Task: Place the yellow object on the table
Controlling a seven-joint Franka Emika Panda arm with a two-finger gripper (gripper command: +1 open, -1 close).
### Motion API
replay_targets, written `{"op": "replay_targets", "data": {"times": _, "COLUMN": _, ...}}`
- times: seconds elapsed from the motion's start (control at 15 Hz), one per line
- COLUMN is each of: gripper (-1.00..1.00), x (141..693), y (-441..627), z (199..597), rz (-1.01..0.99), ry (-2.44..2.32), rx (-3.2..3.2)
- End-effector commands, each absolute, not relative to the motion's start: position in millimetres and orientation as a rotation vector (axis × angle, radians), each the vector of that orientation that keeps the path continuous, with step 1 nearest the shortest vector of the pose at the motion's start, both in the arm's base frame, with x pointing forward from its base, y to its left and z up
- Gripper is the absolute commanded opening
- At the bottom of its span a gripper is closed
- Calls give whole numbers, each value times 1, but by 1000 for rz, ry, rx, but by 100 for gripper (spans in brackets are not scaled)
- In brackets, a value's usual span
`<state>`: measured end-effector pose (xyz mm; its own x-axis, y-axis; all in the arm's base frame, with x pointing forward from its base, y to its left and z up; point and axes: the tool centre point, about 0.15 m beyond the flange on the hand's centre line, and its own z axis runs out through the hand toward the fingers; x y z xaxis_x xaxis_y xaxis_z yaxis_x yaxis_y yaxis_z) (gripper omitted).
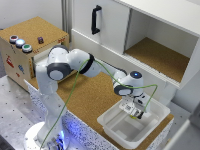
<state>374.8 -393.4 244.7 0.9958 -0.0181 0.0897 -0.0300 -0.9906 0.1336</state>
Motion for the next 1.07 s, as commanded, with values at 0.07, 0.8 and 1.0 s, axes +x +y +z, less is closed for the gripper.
{"op": "replay_targets", "data": {"times": 0.07, "gripper": 100, "x": 386, "y": -392, "z": 213, "rz": 120, "ry": -118, "rx": 3071}}
{"op": "replay_targets", "data": {"times": 0.8, "gripper": -100, "x": 384, "y": -408, "z": 195, "rz": 122, "ry": -138, "rx": 3047}}
{"op": "replay_targets", "data": {"times": 1.0, "gripper": -100, "x": 391, "y": -406, "z": 189, "rz": 156, "ry": -104, "rx": 3013}}
